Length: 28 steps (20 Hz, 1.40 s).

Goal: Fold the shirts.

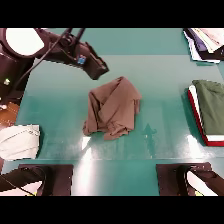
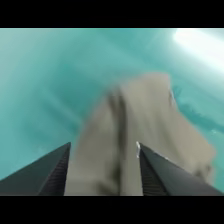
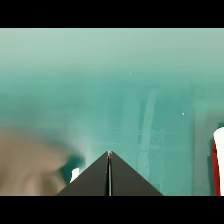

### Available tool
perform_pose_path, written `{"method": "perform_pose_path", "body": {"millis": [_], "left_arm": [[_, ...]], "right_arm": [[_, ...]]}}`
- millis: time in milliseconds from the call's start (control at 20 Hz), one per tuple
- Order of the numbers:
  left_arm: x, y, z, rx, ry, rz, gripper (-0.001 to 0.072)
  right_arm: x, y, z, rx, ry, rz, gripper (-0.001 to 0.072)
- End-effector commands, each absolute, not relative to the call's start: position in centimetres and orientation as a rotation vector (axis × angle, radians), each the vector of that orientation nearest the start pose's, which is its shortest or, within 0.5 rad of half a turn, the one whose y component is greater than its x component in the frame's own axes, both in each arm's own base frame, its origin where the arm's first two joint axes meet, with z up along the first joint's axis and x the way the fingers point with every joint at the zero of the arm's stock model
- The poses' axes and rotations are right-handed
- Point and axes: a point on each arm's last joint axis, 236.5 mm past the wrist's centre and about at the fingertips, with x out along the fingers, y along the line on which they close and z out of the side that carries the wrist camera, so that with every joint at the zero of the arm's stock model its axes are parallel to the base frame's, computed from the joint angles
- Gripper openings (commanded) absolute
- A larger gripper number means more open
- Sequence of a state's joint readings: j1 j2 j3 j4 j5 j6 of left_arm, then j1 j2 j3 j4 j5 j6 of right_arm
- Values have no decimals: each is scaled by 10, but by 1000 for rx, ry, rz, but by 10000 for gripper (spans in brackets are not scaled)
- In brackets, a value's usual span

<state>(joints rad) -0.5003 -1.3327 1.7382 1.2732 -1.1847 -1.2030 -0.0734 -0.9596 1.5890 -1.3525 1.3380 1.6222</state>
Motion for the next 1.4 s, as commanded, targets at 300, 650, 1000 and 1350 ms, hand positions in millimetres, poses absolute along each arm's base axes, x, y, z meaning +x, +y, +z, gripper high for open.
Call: {"method": "perform_pose_path", "body": {"millis": [300,650,1000,1350], "left_arm": [[312,-156,69,91,1229,-601,497],[286,-190,-30,-245,1257,-594,505],[275,-198,-40,-306,1276,-598,318],[295,-172,-9,-87,1260,-584,22]], "right_arm": [[351,25,280,198,730,99,26],[352,36,250,208,857,136,26],[363,88,216,153,970,261,26],[353,191,149,38,1185,493,273]]}}
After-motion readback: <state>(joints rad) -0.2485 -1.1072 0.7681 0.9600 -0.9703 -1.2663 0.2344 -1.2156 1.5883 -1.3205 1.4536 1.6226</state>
